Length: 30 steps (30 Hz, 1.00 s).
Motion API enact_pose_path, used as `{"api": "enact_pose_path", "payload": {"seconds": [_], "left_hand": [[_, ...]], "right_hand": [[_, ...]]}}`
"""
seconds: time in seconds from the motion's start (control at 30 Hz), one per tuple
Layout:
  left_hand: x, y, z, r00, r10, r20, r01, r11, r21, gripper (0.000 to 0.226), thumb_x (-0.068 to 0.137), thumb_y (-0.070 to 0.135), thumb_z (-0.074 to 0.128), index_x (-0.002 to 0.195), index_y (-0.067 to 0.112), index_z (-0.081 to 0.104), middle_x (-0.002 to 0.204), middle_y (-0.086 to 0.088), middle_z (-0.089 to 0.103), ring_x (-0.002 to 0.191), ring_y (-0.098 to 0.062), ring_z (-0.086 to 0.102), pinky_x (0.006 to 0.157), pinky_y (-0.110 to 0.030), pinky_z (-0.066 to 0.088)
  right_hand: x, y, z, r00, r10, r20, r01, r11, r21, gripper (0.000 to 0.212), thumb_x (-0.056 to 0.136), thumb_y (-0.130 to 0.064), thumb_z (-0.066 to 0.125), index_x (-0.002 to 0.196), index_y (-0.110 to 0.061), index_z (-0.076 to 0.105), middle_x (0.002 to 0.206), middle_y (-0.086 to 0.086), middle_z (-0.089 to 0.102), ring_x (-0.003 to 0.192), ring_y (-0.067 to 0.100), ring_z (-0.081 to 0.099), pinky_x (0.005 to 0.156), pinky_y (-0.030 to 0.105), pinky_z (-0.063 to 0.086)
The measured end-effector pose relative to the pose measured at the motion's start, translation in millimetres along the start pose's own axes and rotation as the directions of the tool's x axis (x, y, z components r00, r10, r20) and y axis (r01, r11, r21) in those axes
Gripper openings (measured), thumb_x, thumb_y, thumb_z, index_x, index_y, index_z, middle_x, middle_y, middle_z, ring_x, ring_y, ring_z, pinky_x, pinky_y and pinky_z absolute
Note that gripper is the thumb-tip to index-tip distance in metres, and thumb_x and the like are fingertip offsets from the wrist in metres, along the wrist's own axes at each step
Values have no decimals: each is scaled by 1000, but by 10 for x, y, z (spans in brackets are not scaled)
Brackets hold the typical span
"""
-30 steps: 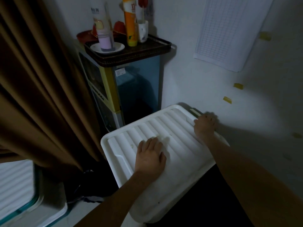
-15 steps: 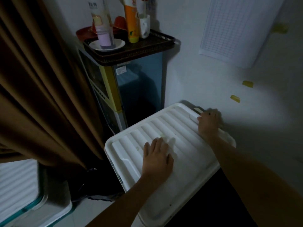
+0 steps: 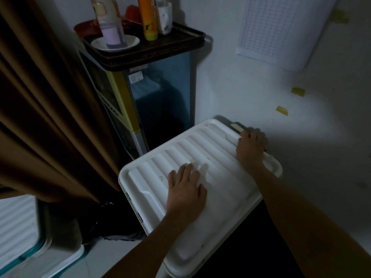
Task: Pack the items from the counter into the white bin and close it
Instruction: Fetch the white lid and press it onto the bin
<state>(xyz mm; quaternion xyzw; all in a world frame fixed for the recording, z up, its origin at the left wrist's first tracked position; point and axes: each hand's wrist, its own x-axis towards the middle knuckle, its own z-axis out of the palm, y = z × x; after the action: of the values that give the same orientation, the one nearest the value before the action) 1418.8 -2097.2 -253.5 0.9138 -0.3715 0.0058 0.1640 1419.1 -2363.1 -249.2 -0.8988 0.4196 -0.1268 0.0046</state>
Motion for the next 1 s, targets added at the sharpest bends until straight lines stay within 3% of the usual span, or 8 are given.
{"api": "enact_pose_path", "payload": {"seconds": [0.37,0.6,0.83,1.0], "left_hand": [[-28,-29,0,999,28,-17,-28,999,-36,52,90,48,29,135,26,42,153,2,30,146,-16,14,121,-46,4],[-6,-160,-62,981,193,-3,-192,978,-76,50,90,42,36,136,25,47,153,2,34,145,-13,19,121,-43,8],[-33,-168,-109,933,359,-24,-358,918,-170,42,91,34,48,130,21,55,148,2,42,139,-13,32,118,-44,17],[-15,-172,-103,886,464,9,-454,870,-192,40,91,35,48,129,23,55,146,4,44,135,-13,37,117,-42,20]], "right_hand": [[-108,89,-133,995,38,90,-35,999,-31,37,95,-16,49,130,-3,47,137,25,43,128,40,39,105,51,37],[-465,279,-250,982,180,56,-180,984,-4,30,99,-13,42,126,-2,48,134,24,46,122,39,44,101,47,37],[-894,521,-424,926,360,111,-353,932,-76,32,97,-23,49,124,-5,48,129,18,48,120,35,45,92,47,44],[-1228,679,-524,880,465,100,-458,885,-88,33,97,-18,46,126,-3,47,131,19,47,122,36,43,94,47,43]]}}
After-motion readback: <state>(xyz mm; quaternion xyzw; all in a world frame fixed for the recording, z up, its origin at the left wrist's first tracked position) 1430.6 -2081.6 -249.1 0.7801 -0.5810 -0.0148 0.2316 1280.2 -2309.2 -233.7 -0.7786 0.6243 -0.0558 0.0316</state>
